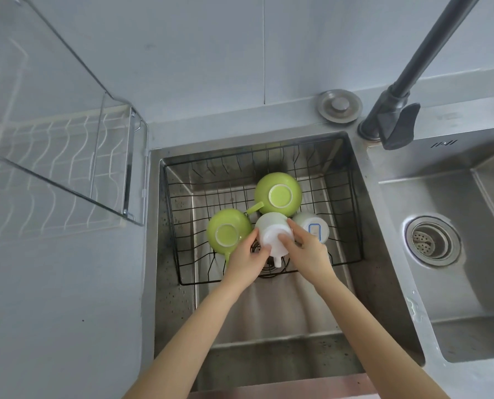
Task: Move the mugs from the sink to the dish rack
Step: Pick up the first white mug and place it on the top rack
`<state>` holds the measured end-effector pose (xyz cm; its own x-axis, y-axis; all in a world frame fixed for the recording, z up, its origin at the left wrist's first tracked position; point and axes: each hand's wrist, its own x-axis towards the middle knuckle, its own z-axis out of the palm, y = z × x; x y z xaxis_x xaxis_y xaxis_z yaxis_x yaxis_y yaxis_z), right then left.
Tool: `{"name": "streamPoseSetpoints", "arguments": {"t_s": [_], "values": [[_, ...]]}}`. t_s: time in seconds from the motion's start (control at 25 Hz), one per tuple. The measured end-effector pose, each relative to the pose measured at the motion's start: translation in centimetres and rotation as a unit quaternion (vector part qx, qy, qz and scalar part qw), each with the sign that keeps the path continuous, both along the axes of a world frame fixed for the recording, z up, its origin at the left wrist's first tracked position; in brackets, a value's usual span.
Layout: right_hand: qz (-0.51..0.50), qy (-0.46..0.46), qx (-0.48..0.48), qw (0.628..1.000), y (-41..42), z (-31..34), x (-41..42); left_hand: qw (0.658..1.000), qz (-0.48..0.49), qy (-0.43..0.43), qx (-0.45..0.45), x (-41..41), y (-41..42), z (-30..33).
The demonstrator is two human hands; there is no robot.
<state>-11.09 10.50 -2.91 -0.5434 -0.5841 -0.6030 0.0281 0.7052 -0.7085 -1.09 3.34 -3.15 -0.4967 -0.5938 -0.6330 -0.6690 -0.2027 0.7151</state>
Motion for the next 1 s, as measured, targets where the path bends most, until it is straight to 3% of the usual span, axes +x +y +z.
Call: {"name": "streamPoseSetpoints", "arguments": {"t_s": [0.2, 0.36, 0.52, 0.72, 1.0], "values": [[-0.023, -0.002, -0.048, 0.999, 1.4, 2.6, 0.8, 0.996, 0.029, 0.073, -0.028, 1.6, 1.4, 2.5], [-0.009, 0.007, -0.081, 0.997, 2.4, 5.1, 1.8, 0.991, 0.039, 0.124, 0.008, 2.6, 1.8, 4.4], [0.058, 0.058, -0.084, 0.993, 3.0, 6.5, 2.9, 0.986, 0.086, 0.144, 0.002, 3.9, 2.4, 5.9], [0.154, 0.058, -0.142, 0.976, 4.4, 8.1, 4.4, 0.975, 0.118, 0.189, 0.027, 6.8, 2.7, 7.8], [0.189, 0.156, -0.186, 0.952, 3.9, 10.2, 8.3, 0.957, 0.146, 0.25, 0.03, 11.8, 3.1, 10.2]]}}
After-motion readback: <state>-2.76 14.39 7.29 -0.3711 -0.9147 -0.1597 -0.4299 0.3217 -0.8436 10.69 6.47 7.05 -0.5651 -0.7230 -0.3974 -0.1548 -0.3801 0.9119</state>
